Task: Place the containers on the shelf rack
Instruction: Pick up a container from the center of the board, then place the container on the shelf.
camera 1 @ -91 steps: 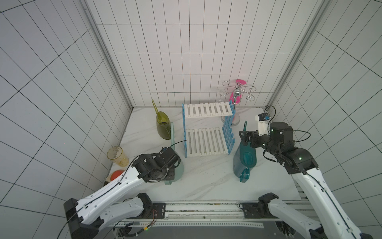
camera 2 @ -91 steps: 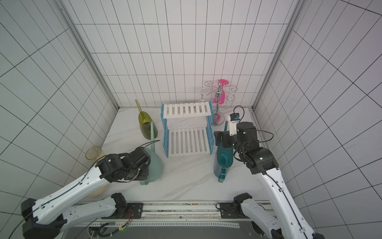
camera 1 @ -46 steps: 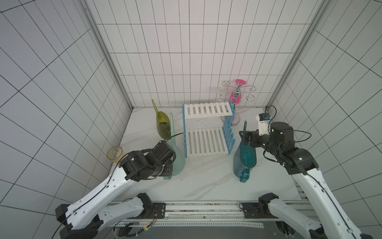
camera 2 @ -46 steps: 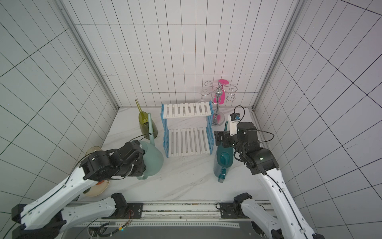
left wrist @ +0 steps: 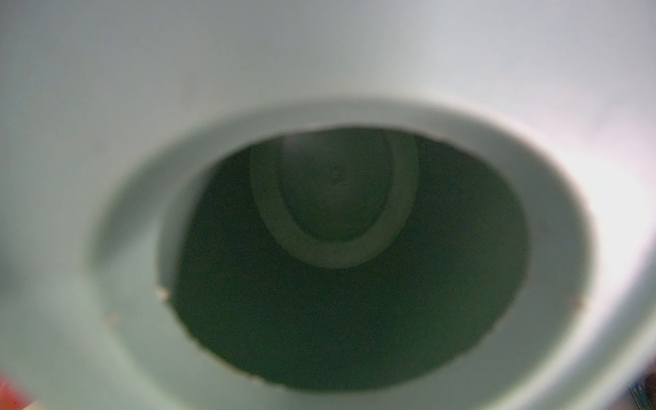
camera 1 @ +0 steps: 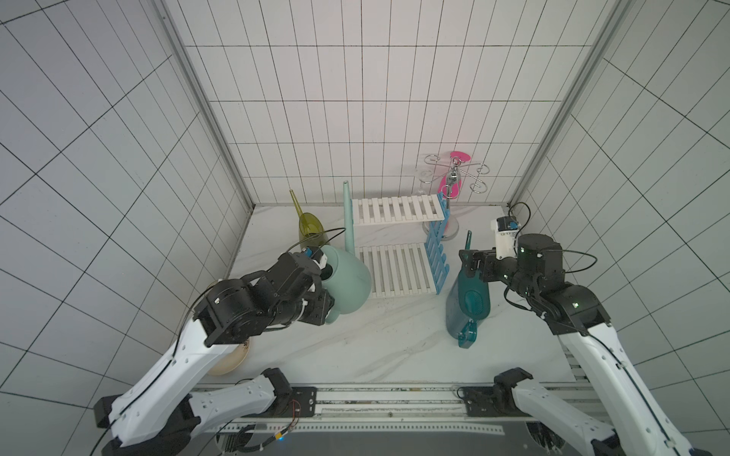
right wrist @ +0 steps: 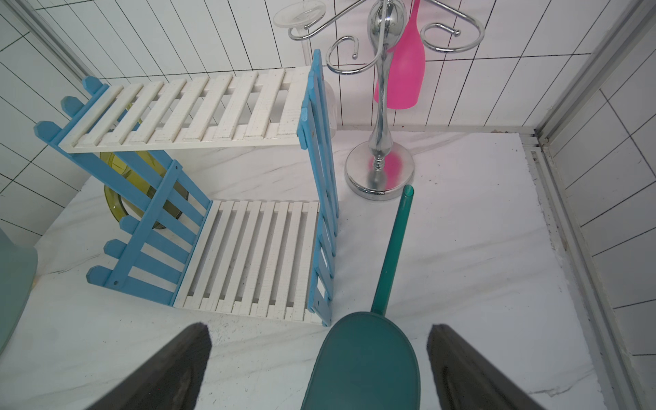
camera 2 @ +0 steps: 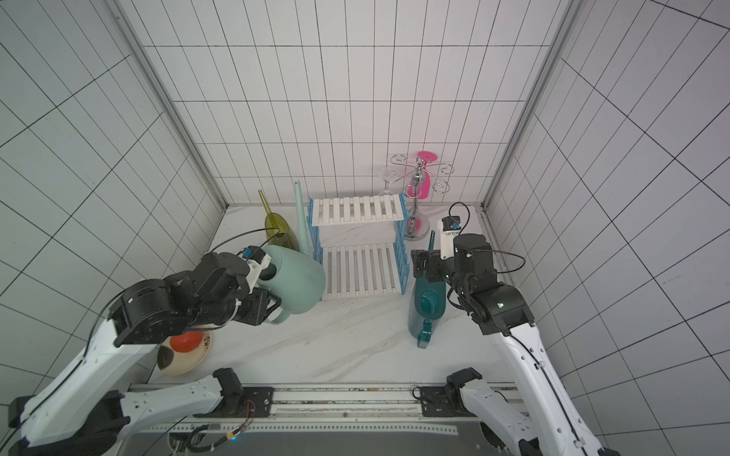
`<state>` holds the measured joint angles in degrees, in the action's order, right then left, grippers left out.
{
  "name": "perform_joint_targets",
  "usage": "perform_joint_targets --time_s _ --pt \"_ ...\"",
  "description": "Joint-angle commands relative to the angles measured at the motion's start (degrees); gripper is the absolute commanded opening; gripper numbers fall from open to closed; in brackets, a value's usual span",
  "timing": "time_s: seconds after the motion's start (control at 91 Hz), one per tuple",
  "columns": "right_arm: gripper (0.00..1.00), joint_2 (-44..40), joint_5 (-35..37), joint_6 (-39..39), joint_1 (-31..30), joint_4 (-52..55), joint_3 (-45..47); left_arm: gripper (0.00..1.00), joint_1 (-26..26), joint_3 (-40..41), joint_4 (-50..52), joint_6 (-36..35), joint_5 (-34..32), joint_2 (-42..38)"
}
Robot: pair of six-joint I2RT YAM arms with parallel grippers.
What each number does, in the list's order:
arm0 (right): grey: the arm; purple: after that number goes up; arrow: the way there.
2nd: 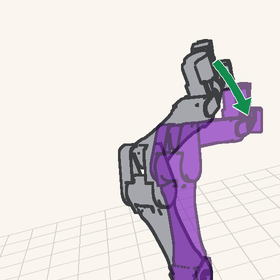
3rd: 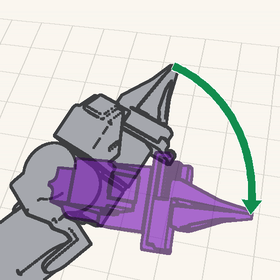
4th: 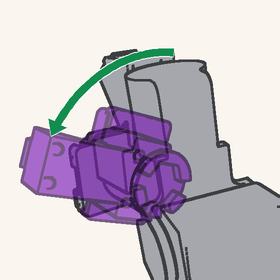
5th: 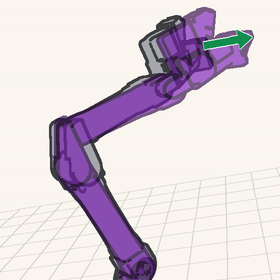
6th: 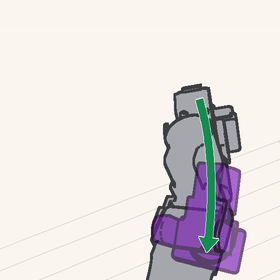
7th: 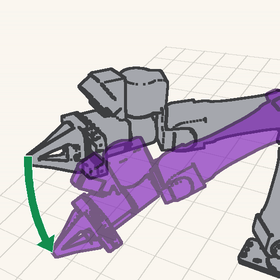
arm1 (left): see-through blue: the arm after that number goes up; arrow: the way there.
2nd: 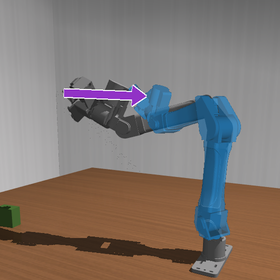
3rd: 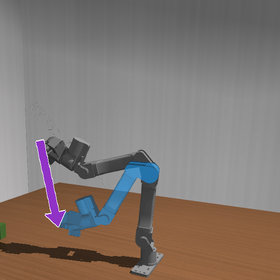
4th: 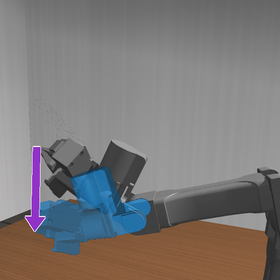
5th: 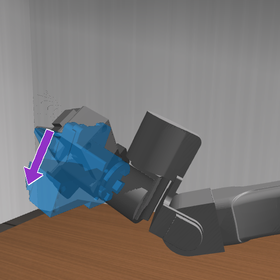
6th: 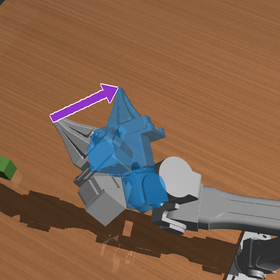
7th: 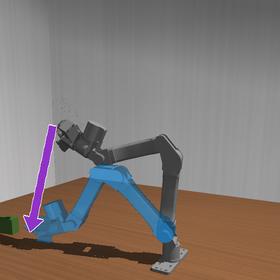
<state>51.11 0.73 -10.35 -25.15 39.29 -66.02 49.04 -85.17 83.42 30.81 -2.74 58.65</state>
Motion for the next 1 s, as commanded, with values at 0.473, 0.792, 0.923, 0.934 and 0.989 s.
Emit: perform_joint_targets --time_s 0.473,0.792,0.923,0.934,0.989 --pt "0.99 -0.8 5.5 -2.0 2.2 0.1 1.5 0.00 19.9 4.8 -9.0 -6.7 6.5 12.7" --pt "0.99 -2.6 6.2 -1.3 2.9 0.9 0.7 0.00 17.6 9.1 -12.6 -3.1 1.9 19.2" --pt "0.99 -3.5 5.9 -1.4 3.0 1.2 0.6 0.00 15.9 9.0 -15.5 -2.1 0.7 21.2" --pt "0.99 -3.6 5.8 -1.4 2.9 1.2 0.6 0.00 15.8 8.9 -15.6 -1.9 0.6 21.4" --pt "0.99 -3.9 5.7 -1.5 3.0 1.5 0.6 0.00 15.2 8.6 -16.1 -1.1 -0.4 22.7"
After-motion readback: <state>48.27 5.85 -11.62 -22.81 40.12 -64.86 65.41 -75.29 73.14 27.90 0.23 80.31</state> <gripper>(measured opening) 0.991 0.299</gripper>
